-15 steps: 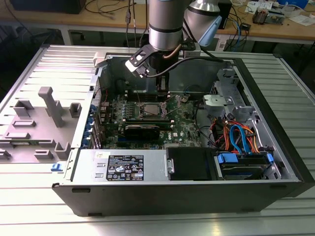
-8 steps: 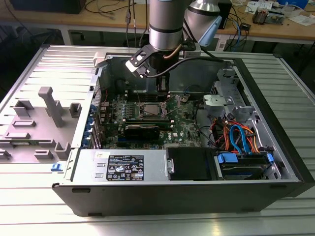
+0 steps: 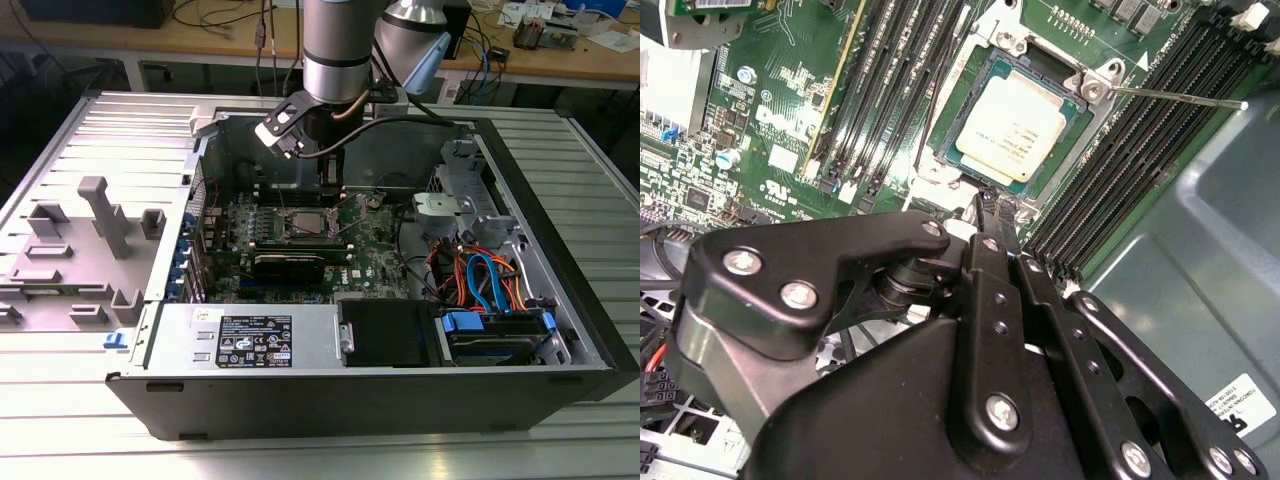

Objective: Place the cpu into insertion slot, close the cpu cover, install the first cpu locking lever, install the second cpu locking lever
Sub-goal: 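Close the cpu cover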

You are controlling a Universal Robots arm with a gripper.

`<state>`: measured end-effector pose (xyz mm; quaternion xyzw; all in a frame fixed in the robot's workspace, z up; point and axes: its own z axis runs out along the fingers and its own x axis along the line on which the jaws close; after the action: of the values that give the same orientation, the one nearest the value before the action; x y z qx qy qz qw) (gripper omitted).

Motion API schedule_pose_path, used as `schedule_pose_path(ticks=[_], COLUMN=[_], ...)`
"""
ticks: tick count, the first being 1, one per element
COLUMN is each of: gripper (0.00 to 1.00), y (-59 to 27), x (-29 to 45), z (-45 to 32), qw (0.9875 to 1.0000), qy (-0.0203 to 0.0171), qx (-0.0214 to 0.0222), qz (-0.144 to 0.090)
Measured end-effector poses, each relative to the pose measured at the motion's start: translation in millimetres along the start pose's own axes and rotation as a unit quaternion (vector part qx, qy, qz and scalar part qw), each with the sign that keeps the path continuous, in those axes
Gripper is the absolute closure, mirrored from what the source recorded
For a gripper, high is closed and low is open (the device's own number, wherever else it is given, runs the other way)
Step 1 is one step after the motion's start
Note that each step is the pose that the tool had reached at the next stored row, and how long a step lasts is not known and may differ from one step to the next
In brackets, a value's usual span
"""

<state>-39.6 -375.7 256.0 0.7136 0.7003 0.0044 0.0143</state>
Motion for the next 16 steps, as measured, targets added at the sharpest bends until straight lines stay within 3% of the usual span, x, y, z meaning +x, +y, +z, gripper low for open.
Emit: schedule_pose_path(ticks=[5, 9, 14, 16], gripper=[0.89, 0.89, 0.89, 0.89], y=[0.7, 9.8, 10.9, 15.2], x=[0.0, 0.2, 0.2, 0.2], z=[0.0, 0.4, -5.5, -5.4], qw=[1.0, 1.0, 1.0, 1.0], qy=[0.0, 0.0, -0.0005, -0.0005], qx=[0.0, 0.0, 0.0, 0.0], qz=[0.0, 0.0, 0.0, 0.0])
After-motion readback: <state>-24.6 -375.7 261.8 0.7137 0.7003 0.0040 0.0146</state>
